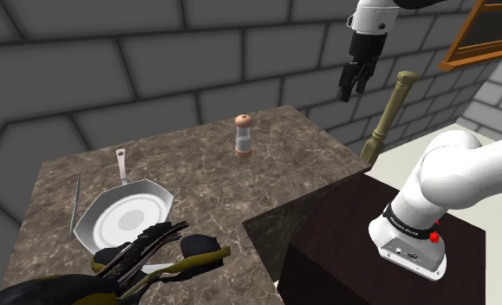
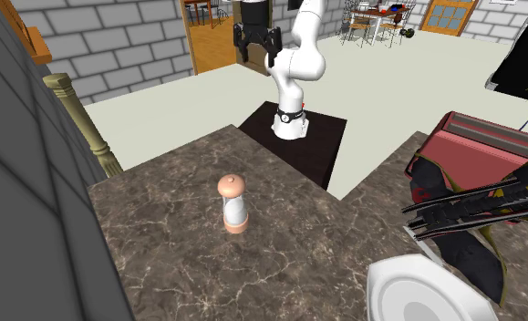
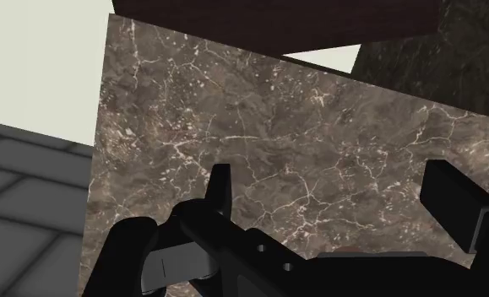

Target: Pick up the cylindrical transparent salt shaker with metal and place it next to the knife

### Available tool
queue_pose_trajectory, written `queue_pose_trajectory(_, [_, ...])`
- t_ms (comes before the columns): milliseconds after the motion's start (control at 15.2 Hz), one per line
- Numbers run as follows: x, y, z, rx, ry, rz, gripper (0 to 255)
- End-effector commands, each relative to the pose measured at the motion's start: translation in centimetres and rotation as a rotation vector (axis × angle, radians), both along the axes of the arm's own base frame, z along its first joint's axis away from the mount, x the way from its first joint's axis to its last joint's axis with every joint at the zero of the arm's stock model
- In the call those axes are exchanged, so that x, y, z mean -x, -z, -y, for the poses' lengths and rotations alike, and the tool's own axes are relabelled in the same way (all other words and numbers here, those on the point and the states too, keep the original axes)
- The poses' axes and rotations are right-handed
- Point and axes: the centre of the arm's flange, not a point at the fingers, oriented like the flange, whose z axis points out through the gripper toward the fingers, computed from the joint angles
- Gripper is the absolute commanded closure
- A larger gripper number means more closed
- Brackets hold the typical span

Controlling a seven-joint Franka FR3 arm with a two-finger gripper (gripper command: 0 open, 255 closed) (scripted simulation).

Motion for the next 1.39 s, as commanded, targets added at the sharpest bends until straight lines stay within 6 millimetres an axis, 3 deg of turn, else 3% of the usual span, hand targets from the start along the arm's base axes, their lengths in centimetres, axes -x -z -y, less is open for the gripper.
queue_pose_trajectory(0, [0.0, 0.0, 0.0, 0.0, 0.0, 0.0, 0])
queue_pose_trajectory(1320, [-22.6, 9.8, -5.7, -0.008, -0.123, 0.077, 0])
